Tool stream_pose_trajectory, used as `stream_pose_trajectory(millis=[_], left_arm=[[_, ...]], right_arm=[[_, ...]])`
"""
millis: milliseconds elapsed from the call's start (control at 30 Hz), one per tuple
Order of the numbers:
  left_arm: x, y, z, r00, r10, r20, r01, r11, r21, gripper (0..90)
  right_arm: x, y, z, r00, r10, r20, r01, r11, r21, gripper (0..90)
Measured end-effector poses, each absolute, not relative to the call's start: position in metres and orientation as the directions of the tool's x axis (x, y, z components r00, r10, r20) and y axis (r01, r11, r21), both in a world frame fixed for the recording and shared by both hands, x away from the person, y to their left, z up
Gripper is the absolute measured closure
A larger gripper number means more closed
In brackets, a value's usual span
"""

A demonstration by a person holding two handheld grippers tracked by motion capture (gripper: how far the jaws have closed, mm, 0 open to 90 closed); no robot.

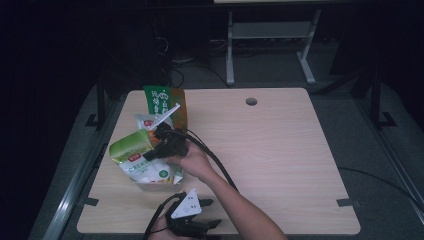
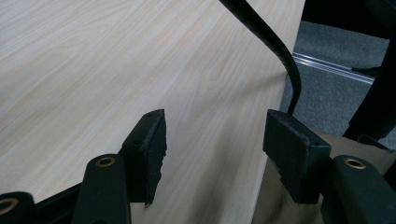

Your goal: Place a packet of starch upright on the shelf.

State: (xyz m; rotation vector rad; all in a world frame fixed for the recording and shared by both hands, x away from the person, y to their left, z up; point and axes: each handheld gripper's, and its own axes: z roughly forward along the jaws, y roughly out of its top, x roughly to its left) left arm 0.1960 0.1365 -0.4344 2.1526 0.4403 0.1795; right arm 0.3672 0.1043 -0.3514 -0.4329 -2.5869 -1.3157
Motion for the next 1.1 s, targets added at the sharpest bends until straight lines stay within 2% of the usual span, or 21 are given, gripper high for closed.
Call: stream_pose_trajectory(millis=[167,433,833,1100], left_arm=[[0.197,0.137,-0.435,0.924,0.381,-0.037,0.250,-0.528,0.812,38.9],[0.199,0.137,-0.436,0.919,0.391,-0.052,0.267,-0.518,0.813,38.0],[0.201,0.137,-0.437,0.919,0.391,-0.053,0.268,-0.519,0.812,37.0],[0.204,0.139,-0.438,0.911,0.408,-0.056,0.281,-0.517,0.809,36.1]], right_arm=[[0.367,0.098,-0.355,-0.936,0.162,0.312,0.348,0.558,0.754,87.6],[0.365,0.092,-0.362,-0.947,0.163,0.275,0.315,0.626,0.714,86.9],[0.367,0.076,-0.374,-0.938,0.166,0.304,0.340,0.618,0.709,86.8],[0.365,0.073,-0.372,-0.938,0.177,0.298,0.340,0.636,0.692,82.1]])
